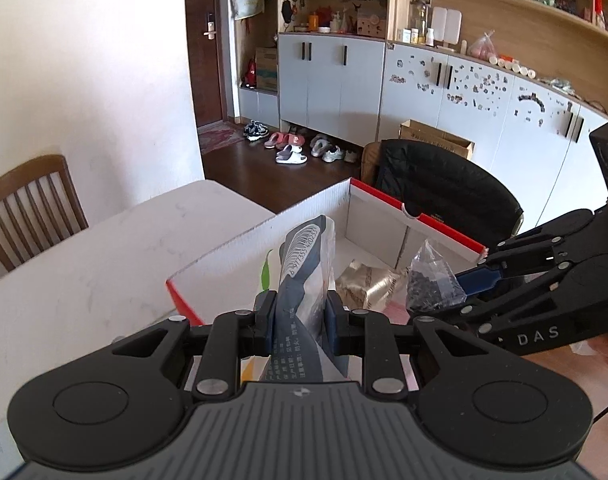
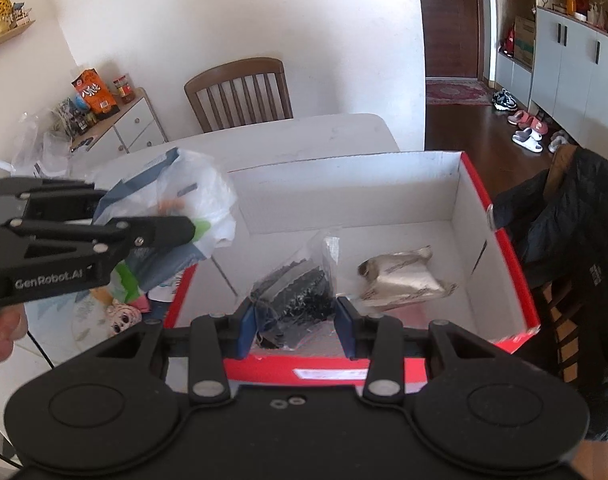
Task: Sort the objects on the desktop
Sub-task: 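Carry the tissue pack and black bag over the red box, then lower both items into the box and open both grippers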
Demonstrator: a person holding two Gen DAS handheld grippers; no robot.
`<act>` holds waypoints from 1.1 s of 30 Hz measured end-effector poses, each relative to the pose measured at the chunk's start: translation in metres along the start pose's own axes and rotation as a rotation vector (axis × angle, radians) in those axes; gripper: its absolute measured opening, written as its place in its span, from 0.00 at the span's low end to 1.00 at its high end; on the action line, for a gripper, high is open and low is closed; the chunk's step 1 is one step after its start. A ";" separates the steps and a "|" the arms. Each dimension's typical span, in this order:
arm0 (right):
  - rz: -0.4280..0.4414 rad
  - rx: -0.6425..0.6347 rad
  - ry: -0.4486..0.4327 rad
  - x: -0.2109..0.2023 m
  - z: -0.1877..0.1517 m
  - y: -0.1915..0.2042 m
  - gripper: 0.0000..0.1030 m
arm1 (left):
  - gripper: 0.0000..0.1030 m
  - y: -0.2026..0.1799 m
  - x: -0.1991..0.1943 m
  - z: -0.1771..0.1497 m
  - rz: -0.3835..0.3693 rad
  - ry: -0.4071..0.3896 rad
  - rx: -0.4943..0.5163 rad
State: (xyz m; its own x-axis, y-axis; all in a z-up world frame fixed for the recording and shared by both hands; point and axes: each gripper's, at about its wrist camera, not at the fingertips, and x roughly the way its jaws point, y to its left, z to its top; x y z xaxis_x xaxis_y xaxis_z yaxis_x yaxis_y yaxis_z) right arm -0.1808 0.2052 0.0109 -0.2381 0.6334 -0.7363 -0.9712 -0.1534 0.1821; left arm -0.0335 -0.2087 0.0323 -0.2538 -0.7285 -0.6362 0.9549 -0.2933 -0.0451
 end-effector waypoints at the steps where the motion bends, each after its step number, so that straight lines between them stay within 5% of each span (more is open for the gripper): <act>1: -0.002 -0.003 0.003 0.002 0.001 -0.003 0.39 | 0.22 0.000 0.003 0.003 0.000 0.001 0.010; 15: 0.009 -0.029 0.140 0.038 0.009 -0.023 0.39 | 0.22 0.001 0.081 0.035 -0.033 0.093 0.085; 25: 0.015 -0.015 0.266 0.075 0.017 -0.031 0.39 | 0.22 -0.016 0.132 0.037 0.002 0.201 0.202; 33: 0.029 0.040 0.334 0.098 0.014 -0.039 0.39 | 0.22 -0.016 0.163 0.033 0.029 0.286 0.199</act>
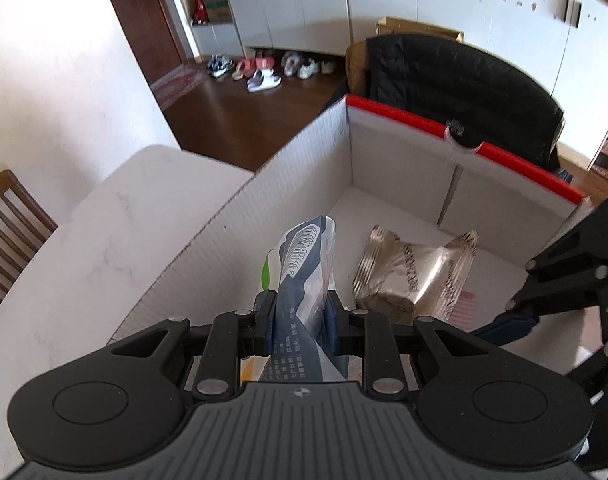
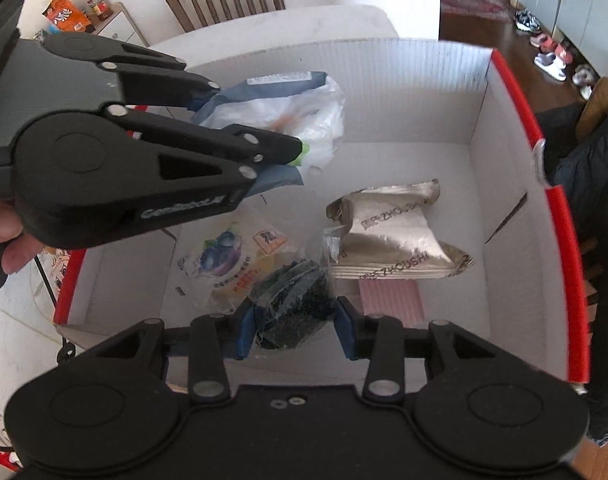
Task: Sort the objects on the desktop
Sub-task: 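Lower both items into the box and open both grippers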
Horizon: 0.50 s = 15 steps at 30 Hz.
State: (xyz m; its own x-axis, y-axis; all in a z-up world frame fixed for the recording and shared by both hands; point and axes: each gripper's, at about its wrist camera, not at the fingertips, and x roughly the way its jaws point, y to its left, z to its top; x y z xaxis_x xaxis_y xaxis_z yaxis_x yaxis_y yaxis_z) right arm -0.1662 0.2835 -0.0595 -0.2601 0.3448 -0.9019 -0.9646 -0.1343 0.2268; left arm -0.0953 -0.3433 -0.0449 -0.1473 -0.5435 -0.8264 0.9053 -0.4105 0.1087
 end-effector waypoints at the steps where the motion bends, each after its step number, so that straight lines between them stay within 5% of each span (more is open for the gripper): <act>1: -0.001 -0.004 0.008 0.002 0.000 0.001 0.39 | 0.22 0.000 0.004 0.000 0.002 0.015 0.000; 15: -0.012 0.007 0.060 0.019 -0.004 -0.001 0.39 | 0.22 0.010 0.026 -0.011 -0.011 0.121 -0.047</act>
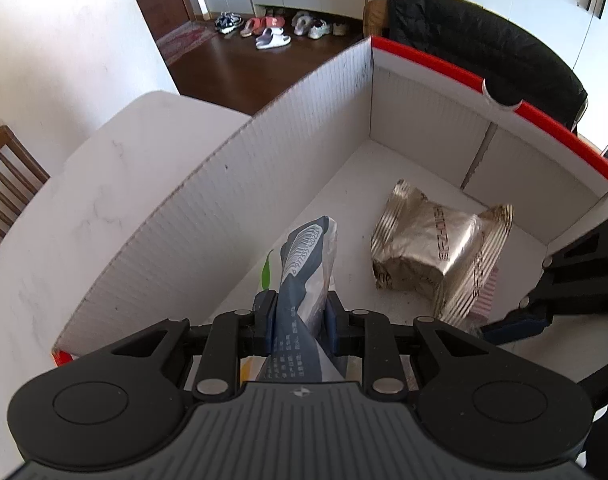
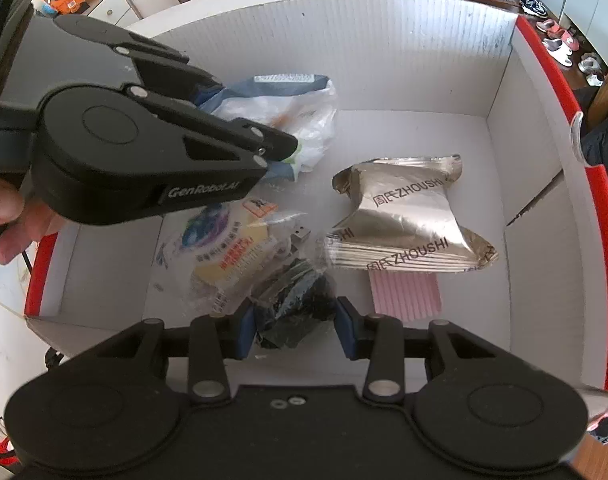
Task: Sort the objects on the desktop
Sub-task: 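Lower both items into the box and open both grippers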
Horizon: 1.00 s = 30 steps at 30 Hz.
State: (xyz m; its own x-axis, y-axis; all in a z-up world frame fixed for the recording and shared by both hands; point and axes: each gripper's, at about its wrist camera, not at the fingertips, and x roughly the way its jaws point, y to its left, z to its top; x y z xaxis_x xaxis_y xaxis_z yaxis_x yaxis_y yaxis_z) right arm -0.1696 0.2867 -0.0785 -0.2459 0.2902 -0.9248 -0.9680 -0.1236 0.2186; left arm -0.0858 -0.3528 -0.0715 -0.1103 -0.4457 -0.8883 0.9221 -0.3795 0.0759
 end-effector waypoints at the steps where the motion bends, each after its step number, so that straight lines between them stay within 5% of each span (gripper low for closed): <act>1: -0.004 -0.002 0.000 0.000 0.000 0.000 0.39 | 0.22 -0.001 0.001 -0.001 0.000 0.004 0.002; 16: 0.000 0.008 -0.005 -0.011 -0.006 -0.005 0.46 | 0.28 -0.008 -0.013 -0.009 -0.006 -0.016 -0.009; 19: 0.000 0.004 -0.025 -0.021 -0.008 -0.006 0.57 | 0.46 -0.007 -0.017 -0.011 -0.017 -0.032 -0.020; 20: 0.000 0.003 -0.034 -0.024 -0.009 -0.007 0.62 | 0.67 -0.008 -0.020 -0.011 -0.018 -0.043 -0.019; 21: 0.002 0.003 -0.041 -0.027 -0.006 -0.008 0.62 | 0.74 -0.008 -0.023 -0.012 -0.019 -0.054 -0.016; 27: 0.023 0.007 -0.064 -0.044 -0.008 -0.013 0.62 | 0.74 -0.010 -0.042 -0.013 -0.031 -0.095 -0.012; 30: 0.031 0.004 -0.085 -0.053 -0.009 -0.014 0.71 | 0.74 -0.009 -0.051 -0.015 -0.047 -0.115 -0.031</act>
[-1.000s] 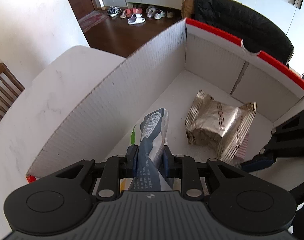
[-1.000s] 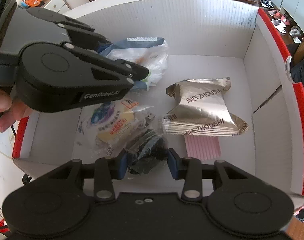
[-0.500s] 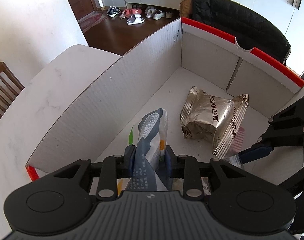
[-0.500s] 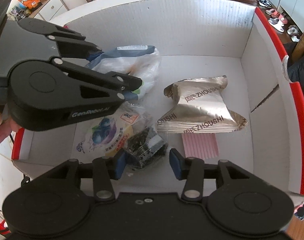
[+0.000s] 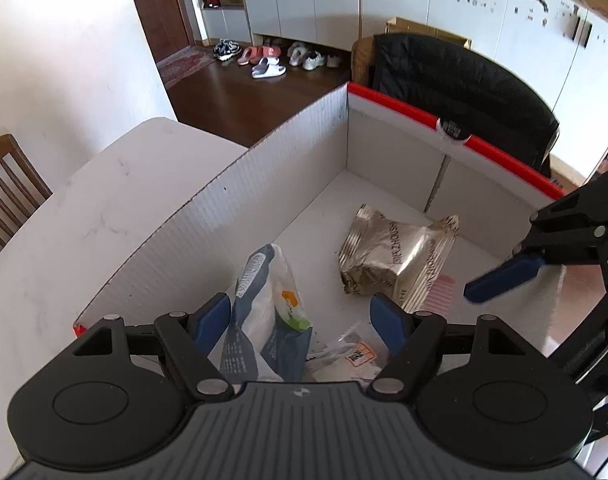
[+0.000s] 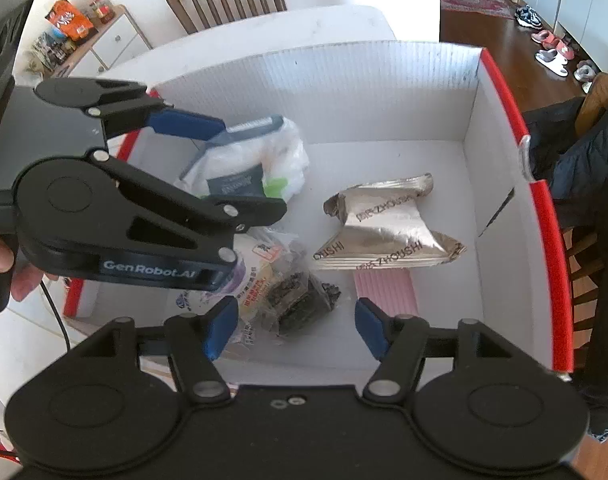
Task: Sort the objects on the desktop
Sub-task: 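Lower both items into the box and open both grippers, then move both grippers back over the remaining items on the table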
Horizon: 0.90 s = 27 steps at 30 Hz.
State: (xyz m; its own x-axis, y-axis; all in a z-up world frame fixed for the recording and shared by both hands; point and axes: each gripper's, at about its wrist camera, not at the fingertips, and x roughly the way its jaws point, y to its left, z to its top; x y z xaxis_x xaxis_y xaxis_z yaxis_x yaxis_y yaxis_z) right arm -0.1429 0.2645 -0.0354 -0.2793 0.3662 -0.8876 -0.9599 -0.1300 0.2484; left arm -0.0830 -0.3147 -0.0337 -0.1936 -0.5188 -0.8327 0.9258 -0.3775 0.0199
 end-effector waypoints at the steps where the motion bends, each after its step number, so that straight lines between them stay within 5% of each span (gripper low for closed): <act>1: 0.002 -0.003 -0.012 -0.004 0.000 -0.002 0.76 | 0.74 0.000 -0.003 0.000 -0.003 -0.006 -0.006; 10: 0.033 -0.026 -0.070 -0.015 0.000 0.004 0.77 | 0.74 0.001 -0.032 -0.006 -0.029 -0.072 -0.066; 19: 0.069 -0.099 -0.160 -0.035 -0.013 0.015 0.94 | 0.74 0.002 -0.065 -0.018 -0.046 -0.134 -0.116; 27: 0.069 -0.077 -0.204 -0.049 -0.025 0.034 0.96 | 0.81 0.005 -0.096 -0.041 -0.047 -0.215 -0.145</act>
State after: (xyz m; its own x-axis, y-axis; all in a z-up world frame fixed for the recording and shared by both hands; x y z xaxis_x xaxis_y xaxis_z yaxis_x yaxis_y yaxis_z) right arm -0.1608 0.2189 0.0067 -0.3512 0.5318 -0.7707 -0.9357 -0.2285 0.2687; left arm -0.0466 -0.2349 0.0235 -0.2876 -0.6600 -0.6941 0.9481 -0.2988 -0.1088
